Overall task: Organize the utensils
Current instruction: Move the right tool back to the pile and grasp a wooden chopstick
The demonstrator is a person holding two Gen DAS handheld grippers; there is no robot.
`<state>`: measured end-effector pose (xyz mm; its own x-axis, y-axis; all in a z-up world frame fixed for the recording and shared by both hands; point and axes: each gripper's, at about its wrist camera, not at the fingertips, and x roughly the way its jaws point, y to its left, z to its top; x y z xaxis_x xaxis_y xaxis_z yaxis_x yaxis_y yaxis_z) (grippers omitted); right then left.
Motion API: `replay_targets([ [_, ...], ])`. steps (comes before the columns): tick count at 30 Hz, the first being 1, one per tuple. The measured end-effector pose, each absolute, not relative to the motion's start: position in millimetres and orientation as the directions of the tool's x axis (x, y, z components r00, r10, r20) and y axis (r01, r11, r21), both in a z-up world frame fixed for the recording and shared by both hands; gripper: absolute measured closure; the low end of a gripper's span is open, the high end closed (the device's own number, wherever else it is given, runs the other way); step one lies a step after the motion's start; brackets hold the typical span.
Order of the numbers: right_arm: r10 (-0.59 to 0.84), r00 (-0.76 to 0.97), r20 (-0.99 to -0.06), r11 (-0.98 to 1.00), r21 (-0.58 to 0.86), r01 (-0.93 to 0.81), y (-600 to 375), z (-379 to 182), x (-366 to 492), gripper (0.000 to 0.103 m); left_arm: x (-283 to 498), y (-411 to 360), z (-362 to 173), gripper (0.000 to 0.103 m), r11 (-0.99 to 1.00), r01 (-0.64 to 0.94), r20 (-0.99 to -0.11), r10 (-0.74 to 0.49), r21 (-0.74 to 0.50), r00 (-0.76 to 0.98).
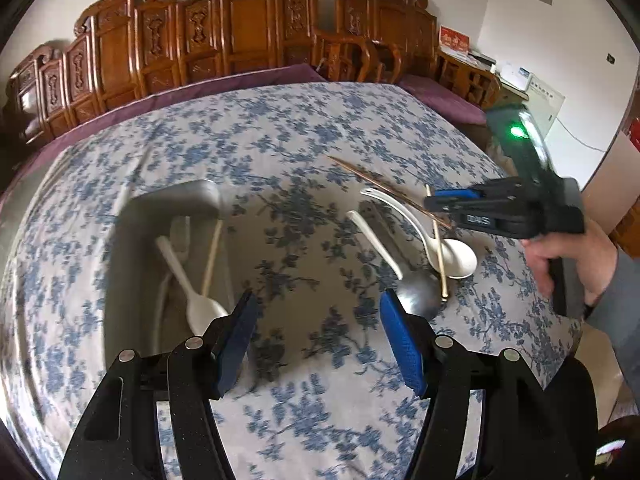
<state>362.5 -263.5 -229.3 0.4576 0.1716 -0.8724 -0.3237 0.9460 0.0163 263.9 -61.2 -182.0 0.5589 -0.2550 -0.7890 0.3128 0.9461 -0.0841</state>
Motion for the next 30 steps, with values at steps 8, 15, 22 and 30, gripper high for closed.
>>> replay_targets([
  [8,0.193,0.396,-0.898,0.927,0.035,-0.373,-255.2,-248.2,385.0,0.084,269.9,-75.0,-199.4,0.042,0.945,0.319,-0.81,-0.247,-0.079,0.532],
  [15,0.212,0.402,-0.891,0.919,0.042,-0.392,-254.6,-244.9,380.9,0.097,268.9,-79.6,-206.0,0.042,0.945,0.32,-0.821,-0.239,-0.072,0.519],
  [22,0.254,0.505,-0.825,0.933,0.071,-0.354,-275.4,-205.1,342.6,0.097,268.2,-93.3,-209.6,0.042,0.941,0.333,-0.827,-0.24,-0.069,0.508],
  [30,0.212,0.554,-0.805,0.96,0.067,-0.271,-313.6,-194.7,286.2,0.097,277.8,-127.2,-211.0,0.043,0.925,0.368,-0.824,-0.279,-0.093,0.493],
])
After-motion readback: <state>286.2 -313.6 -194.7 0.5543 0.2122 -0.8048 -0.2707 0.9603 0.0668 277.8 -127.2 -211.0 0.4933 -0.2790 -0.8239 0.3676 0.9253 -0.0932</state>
